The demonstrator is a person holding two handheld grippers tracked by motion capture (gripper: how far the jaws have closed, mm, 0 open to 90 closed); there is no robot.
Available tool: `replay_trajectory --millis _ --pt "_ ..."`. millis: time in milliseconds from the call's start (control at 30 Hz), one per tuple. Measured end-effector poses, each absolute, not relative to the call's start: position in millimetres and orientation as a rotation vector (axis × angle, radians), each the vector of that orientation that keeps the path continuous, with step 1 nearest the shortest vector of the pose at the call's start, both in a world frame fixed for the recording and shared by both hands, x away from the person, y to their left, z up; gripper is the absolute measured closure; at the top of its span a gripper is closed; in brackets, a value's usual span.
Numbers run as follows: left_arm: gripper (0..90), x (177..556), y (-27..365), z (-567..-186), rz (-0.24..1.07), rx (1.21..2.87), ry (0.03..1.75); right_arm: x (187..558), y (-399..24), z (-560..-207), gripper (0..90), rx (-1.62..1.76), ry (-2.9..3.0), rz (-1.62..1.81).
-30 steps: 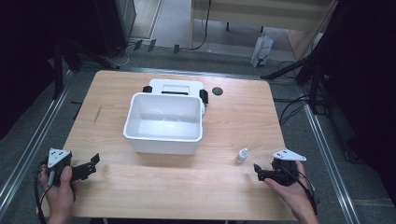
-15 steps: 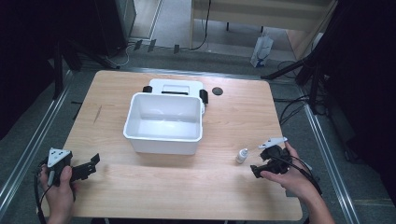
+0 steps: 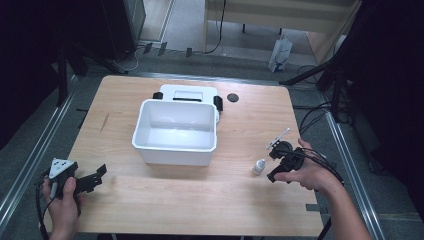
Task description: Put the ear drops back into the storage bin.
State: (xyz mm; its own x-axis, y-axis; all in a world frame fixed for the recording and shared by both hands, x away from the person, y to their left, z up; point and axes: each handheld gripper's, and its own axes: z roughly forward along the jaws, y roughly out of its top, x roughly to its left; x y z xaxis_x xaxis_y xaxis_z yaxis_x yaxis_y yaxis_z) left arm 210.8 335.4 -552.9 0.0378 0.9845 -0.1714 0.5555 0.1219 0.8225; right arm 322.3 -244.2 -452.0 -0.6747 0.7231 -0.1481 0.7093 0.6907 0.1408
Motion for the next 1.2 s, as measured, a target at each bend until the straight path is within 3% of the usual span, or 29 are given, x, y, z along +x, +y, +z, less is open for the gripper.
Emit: replay_trajectory --millis 300,800,1200 --pt "0.4 211 336 -553 0.684 1.536 1.617 332 -220 -444 14.8 1.1 2.737 0.036" --pt "0.4 212 336 -553 0.677 1.532 1.619 349 -201 -447 52.0 1.129 2.786 0.047" --pt "0.4 212 336 -553 0.676 1.531 1.619 352 -197 -449 62.3 1.153 2.816 0.059"
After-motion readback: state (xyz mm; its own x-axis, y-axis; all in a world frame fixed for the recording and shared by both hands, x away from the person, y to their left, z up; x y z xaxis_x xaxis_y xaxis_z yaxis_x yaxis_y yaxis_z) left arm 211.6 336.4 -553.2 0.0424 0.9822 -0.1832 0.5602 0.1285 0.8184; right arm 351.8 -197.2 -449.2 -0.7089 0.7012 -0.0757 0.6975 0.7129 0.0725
